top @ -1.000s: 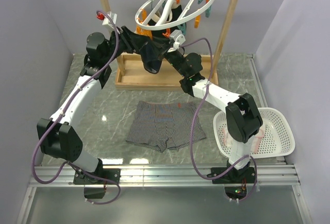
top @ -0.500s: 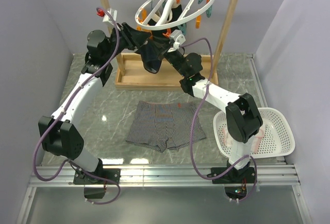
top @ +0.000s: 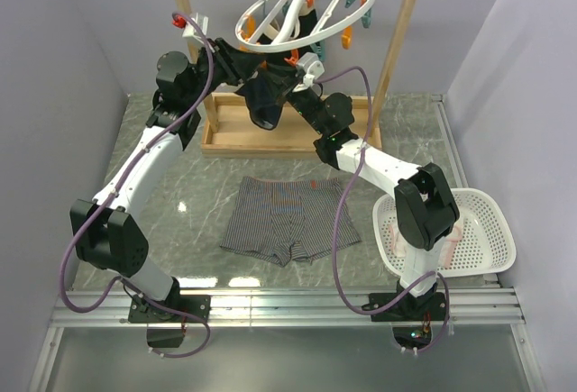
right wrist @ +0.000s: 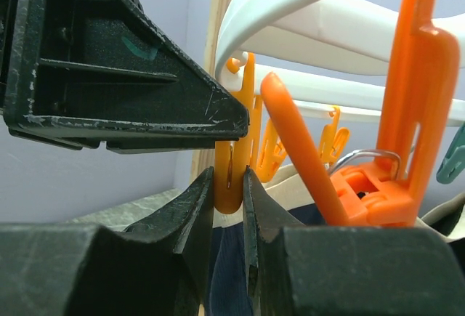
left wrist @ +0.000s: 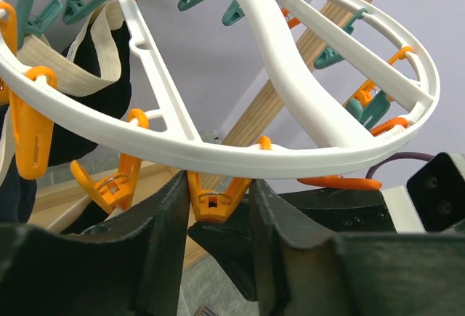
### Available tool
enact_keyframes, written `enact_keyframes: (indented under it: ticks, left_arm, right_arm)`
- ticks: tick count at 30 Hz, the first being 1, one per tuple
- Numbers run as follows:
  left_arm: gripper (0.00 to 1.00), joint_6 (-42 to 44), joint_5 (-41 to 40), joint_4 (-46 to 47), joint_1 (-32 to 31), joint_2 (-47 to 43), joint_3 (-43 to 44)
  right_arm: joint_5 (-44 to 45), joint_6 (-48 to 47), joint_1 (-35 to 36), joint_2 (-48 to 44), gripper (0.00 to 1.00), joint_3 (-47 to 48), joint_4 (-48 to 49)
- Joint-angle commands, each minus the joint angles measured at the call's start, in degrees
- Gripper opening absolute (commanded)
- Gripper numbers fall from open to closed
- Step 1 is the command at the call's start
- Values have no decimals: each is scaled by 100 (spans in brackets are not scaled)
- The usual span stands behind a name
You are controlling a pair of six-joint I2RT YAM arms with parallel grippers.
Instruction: Clip the underwear to the hanger
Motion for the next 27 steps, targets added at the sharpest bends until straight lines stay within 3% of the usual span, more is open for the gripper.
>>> enact_keyframes:
  ticks: [1, 3, 4, 6, 9, 10, 14, 21, 27]
  left_arm:
    - [38, 5, -67, 474, -52, -13, 315]
    - [31, -13, -93, 509, -52, -30, 288]
    - [18, -30, -111, 535, -52, -30, 280]
    - [2, -30, -102, 614, -52, -48, 227]
    - [0, -4, -58, 606, -52, -39, 235]
    - [0, -4, -49, 597, -52, -30, 236]
    - [0, 14, -41, 597, -52, -30, 218]
    - [0, 58, -41, 579, -52, -48, 183]
    - [0, 58, -58, 614, -52, -74, 113]
  right_arm:
    - [-348, 1, 182, -171, 0, -59, 84]
    - [-348, -7, 173, -171, 0, -68, 67]
    - [-348, -7, 173, -180, 0, -77, 58]
    - [-348, -7, 173, -197, 0, -112, 49]
    - [-313, -8, 182, -250, 26, -217, 58]
    - [-287, -7, 182, -302, 41, -261, 58]
    - [-243, 54, 182, -505, 62, -568, -74]
    - [-594, 10, 182, -1216, 62, -1526, -1127]
    - [-709, -332, 480, -1551, 58, -1589, -3666]
